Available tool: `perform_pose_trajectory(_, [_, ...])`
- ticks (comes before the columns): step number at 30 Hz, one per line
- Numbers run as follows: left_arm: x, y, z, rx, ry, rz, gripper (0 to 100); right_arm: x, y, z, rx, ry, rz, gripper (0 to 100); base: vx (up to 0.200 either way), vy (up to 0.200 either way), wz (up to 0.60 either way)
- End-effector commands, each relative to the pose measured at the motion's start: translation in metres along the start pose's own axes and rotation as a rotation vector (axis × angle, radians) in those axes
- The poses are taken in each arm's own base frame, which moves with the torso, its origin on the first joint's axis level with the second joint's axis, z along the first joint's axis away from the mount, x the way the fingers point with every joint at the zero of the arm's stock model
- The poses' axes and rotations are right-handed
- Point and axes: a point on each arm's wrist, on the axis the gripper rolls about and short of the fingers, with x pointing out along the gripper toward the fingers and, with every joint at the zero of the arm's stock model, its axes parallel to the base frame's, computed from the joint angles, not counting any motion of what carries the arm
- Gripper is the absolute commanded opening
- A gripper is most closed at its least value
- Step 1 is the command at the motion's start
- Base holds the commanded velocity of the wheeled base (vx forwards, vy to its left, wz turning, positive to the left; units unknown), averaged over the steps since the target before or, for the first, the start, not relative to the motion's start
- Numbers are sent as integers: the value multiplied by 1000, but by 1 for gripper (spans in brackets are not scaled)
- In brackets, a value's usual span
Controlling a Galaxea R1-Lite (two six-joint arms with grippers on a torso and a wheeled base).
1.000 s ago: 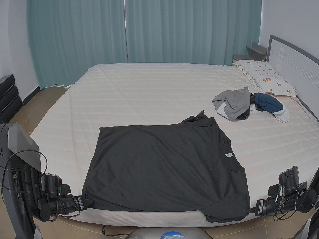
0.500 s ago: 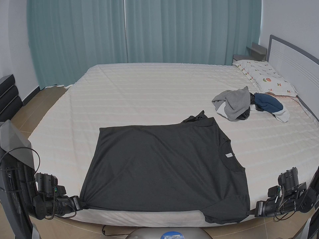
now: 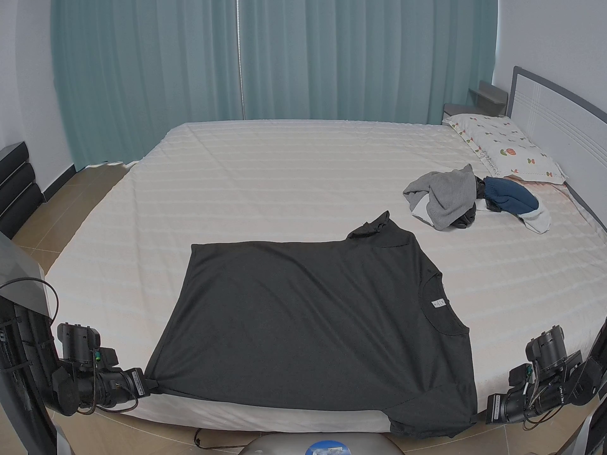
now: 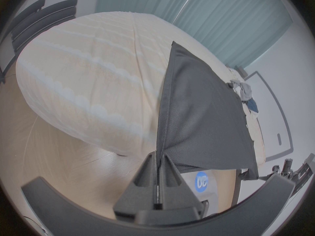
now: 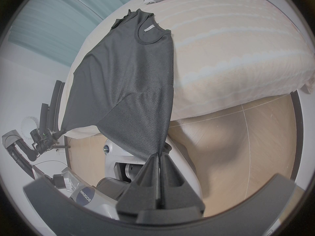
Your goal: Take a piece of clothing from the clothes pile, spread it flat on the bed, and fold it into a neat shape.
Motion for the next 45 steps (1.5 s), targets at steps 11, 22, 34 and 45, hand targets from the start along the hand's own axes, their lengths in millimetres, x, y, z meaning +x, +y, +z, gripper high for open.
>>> perform_pose_trajectory(11, [-23,-4,-12,95,87,86,0,-2,-4,-11,-17,61,-57,0,0,0,0])
perform_pose_trajectory(22, [-23,-5,-21,113,147,182,0,-8,-1,-19,-46,85,-97,0,0,0,0])
perform_pose_trajectory(34, [-37,-13,-15,134,106,208,0,-26,7,-14,-66,-49,-34,0,0,0,0])
perform_pose_trajectory(45, [-44,-38,42,-45,-155,116,0,-40,21,48,-4,-294,23,0,0,0,0])
